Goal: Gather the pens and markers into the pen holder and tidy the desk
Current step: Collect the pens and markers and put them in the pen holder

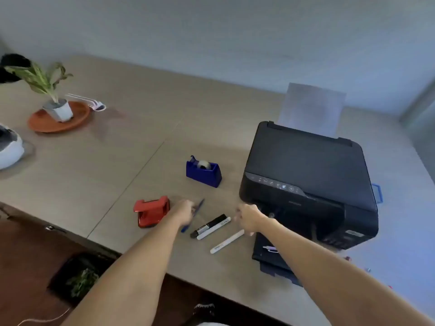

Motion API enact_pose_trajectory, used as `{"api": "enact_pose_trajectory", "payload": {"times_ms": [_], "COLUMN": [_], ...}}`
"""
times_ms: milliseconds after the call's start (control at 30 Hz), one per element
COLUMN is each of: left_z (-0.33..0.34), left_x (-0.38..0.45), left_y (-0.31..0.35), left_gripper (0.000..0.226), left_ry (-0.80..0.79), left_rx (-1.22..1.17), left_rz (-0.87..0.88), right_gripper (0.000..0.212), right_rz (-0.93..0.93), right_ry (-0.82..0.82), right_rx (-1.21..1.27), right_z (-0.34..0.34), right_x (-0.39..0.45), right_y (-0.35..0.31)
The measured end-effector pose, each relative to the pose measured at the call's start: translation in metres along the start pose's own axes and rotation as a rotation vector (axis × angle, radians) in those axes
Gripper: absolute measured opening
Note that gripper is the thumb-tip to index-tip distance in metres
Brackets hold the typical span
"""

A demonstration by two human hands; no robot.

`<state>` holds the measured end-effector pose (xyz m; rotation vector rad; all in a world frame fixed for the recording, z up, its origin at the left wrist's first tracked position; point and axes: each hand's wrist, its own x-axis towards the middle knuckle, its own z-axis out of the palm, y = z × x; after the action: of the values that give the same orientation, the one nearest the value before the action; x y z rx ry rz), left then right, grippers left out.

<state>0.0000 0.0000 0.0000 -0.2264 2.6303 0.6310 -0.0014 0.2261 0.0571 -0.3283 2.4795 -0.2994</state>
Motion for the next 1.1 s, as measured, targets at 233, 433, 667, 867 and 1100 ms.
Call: {"api": "enact_pose_trajectory", "payload": {"times_ms": [233, 433, 667, 867, 1100], "left_z": [0.014, 0.023, 0.047, 0.065, 0.053], "left_x": [0.033, 0.037, 0.028, 0.014, 0.017], "left_y": [-0.013, -0.008, -0.002, -0.004, -0.014], "left_gripper": [0.042, 0.048, 0.034, 0.042, 0.036], "left_ry": [-0.055, 0.031, -0.006, -0.074, -0.001], "left_rx": [0.298, 0.433, 0.063, 0.069, 0.161], "left_rz": [0.057, 0.119, 0.141, 0.227, 0.177], "right_gripper": [0.043, 0.033, 0.037, 0.063, 0.038], "right_rz": [0.319, 0.407, 0.559, 0.628, 0.702], "right_ry": [-0.203, -0.036, 0.095, 0.141, 0.134], "right_rx": [0.122, 0.265, 0.414, 0.537, 0.727], "right_z": [0.056, 0.074, 0.078, 0.074, 0.062], "right_x": [0.019, 0.032, 0.038, 0.041, 0.059], "right_y": [-0.021, -0.019, -0.010, -0.005, -0.018]}}
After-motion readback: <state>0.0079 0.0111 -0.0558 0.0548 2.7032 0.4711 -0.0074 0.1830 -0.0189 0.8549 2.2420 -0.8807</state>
